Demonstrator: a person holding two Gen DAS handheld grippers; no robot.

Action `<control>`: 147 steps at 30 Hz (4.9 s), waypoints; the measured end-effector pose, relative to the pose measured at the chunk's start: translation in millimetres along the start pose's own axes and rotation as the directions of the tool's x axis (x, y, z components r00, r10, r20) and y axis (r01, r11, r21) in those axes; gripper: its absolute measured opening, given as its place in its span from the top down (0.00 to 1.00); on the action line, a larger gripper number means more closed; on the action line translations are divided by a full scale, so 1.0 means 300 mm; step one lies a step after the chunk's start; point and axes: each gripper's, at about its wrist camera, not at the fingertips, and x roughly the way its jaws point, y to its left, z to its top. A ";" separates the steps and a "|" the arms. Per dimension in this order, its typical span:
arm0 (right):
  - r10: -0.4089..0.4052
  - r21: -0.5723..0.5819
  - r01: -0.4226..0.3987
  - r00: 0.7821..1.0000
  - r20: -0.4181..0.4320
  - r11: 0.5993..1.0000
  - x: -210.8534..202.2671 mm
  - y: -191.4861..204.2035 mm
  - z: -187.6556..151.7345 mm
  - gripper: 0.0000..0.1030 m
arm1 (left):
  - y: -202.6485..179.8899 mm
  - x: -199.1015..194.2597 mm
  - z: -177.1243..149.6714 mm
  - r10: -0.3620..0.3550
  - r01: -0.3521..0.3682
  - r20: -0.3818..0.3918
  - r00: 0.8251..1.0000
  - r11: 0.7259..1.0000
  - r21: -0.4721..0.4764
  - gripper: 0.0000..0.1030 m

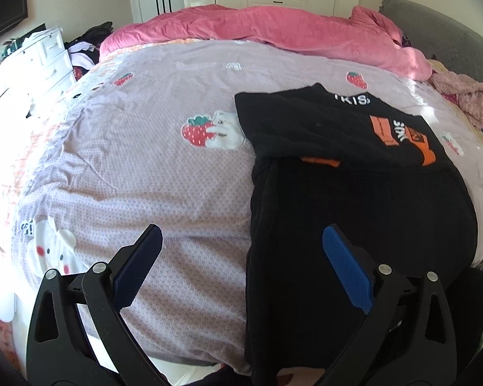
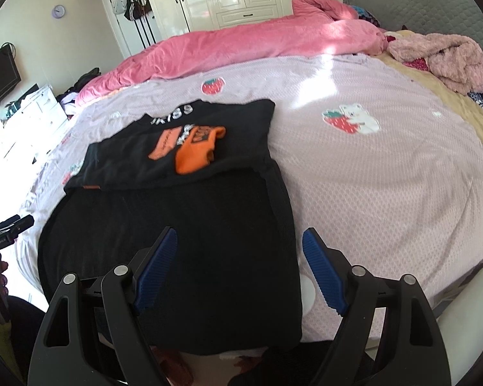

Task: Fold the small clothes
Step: 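Move both tools toward the hem of the sweatshirt, then grasp the sweatshirt hem with both grippers, then lift the hem with both grippers and fold it toward the collar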

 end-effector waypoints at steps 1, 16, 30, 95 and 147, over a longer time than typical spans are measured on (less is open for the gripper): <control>0.001 0.001 -0.001 1.000 -0.005 1.000 0.002 -0.005 -0.009 0.23 | 0.000 0.000 -0.012 -0.007 0.007 -0.009 1.000 1.000 -0.001 0.09; -0.004 -0.002 0.004 0.997 -0.075 1.000 0.002 -0.062 -0.130 0.23 | -0.026 -0.026 -0.148 -0.123 0.122 -0.044 0.991 0.992 -0.017 0.09; 0.038 0.045 -0.032 0.988 -0.152 0.998 0.078 -0.094 -0.213 0.53 | 0.018 0.029 -0.249 -0.190 0.184 -0.084 0.978 0.981 -0.067 0.30; 0.189 0.086 -0.203 0.971 0.148 0.975 0.000 -0.107 0.264 0.91 | 0.104 -0.015 0.123 -0.278 0.306 0.174 0.945 0.938 -0.162 0.98; 0.197 0.167 -0.186 0.979 -0.049 0.968 0.101 -0.114 0.029 0.93 | -0.002 0.047 -0.024 -0.407 0.406 0.014 0.913 0.908 -0.107 0.93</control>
